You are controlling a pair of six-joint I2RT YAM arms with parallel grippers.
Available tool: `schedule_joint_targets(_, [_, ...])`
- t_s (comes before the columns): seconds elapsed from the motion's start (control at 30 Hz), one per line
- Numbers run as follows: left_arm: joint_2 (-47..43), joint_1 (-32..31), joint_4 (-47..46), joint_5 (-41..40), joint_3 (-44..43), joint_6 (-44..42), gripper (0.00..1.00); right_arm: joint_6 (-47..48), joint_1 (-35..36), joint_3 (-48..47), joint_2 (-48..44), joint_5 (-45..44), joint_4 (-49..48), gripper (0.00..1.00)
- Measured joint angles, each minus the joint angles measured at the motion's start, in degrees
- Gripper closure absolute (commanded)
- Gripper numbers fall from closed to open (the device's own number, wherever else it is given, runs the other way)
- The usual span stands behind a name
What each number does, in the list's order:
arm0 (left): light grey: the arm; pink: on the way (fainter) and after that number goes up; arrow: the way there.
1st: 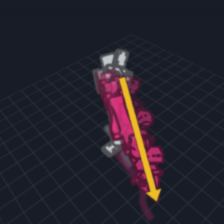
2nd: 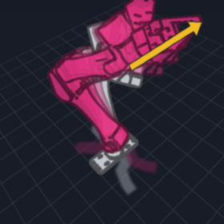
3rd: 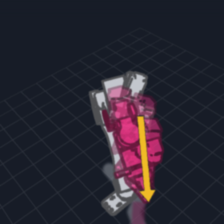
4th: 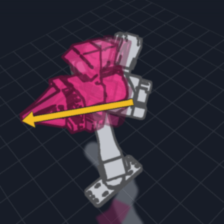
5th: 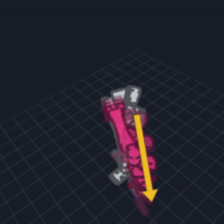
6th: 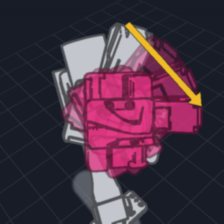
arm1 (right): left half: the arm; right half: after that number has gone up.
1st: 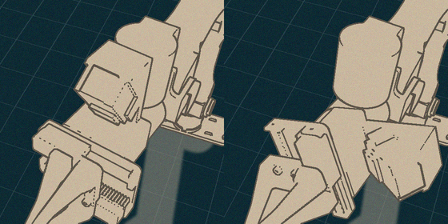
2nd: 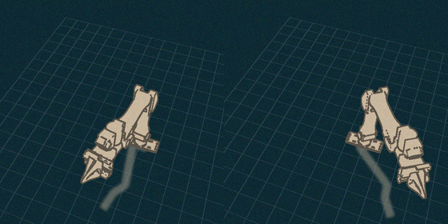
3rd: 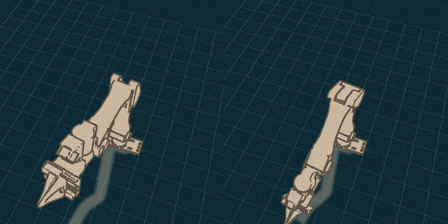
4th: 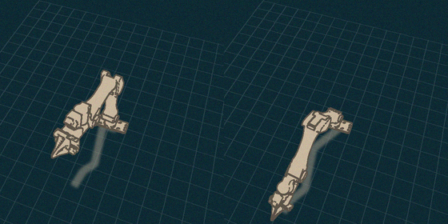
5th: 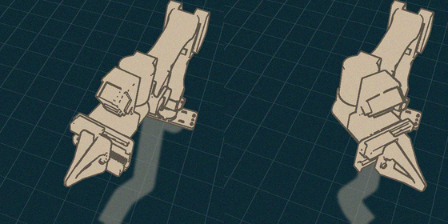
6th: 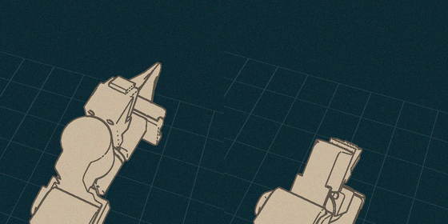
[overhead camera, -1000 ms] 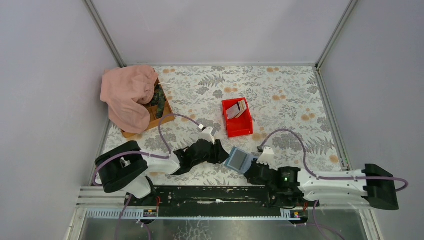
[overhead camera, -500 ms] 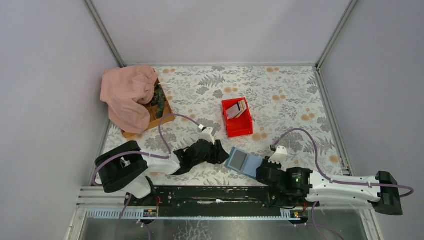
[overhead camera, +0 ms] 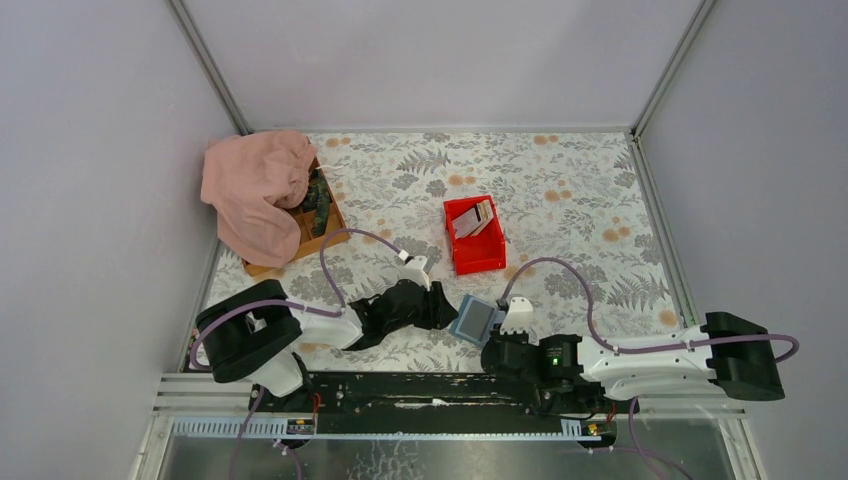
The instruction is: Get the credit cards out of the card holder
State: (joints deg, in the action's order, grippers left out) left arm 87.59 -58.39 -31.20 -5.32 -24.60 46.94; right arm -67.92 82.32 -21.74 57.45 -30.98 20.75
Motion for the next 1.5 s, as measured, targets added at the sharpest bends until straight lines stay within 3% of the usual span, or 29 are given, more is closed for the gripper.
schedule_joint_targets(0.17, [-0.6,0.0,0.0,-0.1,0.3,-0.1,0.5,-3.8,1.4,0.2,-1.6,0.6,1.7,1.0])
schedule_joint_targets(0.47, [-0.6,0.0,0.0,0.0,0.4,-0.1,0.49,-12.5,1.7,0.7,-5.0,-1.0,14.4,1.0])
schedule_joint_targets(0.77, [-1.3,0.4,-0.1,0.0,1.7,-0.2,0.5,-16.3,0.7,1.1,-13.6,-4.9,21.6,1.0])
schedule_joint_targets(1.13, [-5.0,0.4,0.0,-0.1,3.0,-0.2,0.5,-7.5,-10.5,1.1,-11.3,-5.6,17.9,1.0])
schedule_joint_targets(1.5, [-6.0,0.7,-0.8,0.5,3.4,-0.1,0.5,2.7,-11.2,-3.6,-15.9,-6.1,17.2,1.0])
